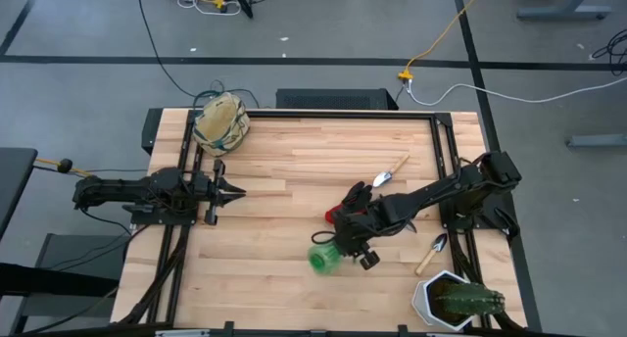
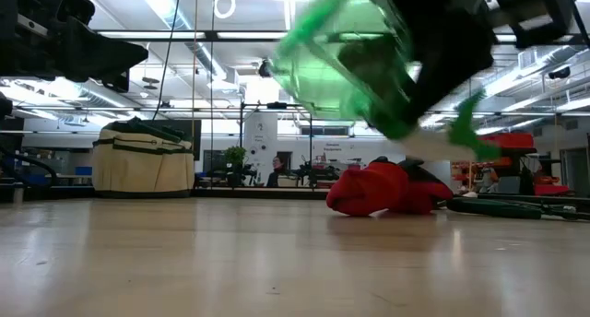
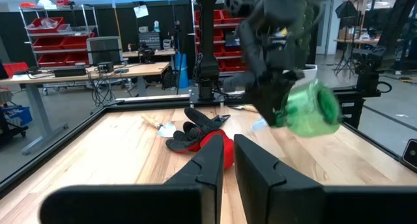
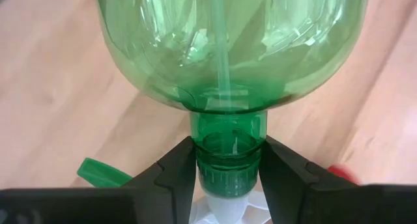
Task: Pick & Place Garden tools in Gardening bag
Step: Put the green spray bottle into the gardening bag
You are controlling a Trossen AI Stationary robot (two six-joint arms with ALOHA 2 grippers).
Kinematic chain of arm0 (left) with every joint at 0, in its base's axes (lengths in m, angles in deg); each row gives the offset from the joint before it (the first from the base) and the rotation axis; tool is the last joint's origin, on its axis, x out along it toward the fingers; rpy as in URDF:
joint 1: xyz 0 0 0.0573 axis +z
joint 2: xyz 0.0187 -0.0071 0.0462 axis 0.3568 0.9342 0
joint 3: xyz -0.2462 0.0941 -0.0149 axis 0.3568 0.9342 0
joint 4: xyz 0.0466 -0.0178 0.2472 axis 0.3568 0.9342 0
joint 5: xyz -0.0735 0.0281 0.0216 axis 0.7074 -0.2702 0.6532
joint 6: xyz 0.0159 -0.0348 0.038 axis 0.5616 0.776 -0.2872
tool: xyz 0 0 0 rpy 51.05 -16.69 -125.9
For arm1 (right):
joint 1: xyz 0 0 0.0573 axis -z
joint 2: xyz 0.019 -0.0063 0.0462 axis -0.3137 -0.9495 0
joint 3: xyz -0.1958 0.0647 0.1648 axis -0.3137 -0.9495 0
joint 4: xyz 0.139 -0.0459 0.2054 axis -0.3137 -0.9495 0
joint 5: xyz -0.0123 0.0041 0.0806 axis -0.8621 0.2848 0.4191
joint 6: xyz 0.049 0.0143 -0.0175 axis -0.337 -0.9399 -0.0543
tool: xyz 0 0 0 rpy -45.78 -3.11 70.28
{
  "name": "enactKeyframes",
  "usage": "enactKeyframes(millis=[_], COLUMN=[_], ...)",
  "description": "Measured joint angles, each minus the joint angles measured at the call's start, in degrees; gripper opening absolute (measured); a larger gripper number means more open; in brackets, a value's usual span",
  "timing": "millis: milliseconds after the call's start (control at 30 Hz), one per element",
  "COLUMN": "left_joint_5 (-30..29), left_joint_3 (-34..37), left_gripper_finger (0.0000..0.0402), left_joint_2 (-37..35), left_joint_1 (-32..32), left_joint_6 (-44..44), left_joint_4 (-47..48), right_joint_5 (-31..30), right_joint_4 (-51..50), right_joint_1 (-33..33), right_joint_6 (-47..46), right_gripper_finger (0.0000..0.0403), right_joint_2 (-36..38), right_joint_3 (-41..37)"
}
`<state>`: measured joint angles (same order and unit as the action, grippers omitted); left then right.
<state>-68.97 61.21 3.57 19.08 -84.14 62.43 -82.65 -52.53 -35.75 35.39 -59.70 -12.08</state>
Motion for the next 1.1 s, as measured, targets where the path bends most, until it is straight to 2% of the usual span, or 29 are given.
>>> enactKeyframes(millis=[400, 600, 933, 1100], left_joint_5=[0.01, 0.00, 0.00, 0.00], left_joint_3=[0.00, 0.00, 0.00, 0.00], left_gripper_finger=[0.0044, 0.0044, 0.0044, 0.0044], left_joint_2=[0.01, 0.01, 0.00, 0.00], left_joint_1=[0.00, 0.00, -0.02, 0.00], left_joint_6=[0.00, 0.00, 0.00, 0.00], left_joint_4=[0.02, 0.03, 0.01, 0.00], right_joint_5=[-1.97, -2.31, -8.22, -8.77], right_joint_4=[-2.55, -1.31, 1.77, 3.06], right_joint_1=[4.09, 6.62, 11.34, 14.15], right_joint_6=[-0.50, -1.40, -9.14, -11.97], right_gripper_finger=[0.0149, 0.0149, 0.0149, 0.0149], right_joint_2=[1.22, 5.43, 14.28, 18.10], right_joint_3=[12.04, 12.84, 12.91, 12.91])
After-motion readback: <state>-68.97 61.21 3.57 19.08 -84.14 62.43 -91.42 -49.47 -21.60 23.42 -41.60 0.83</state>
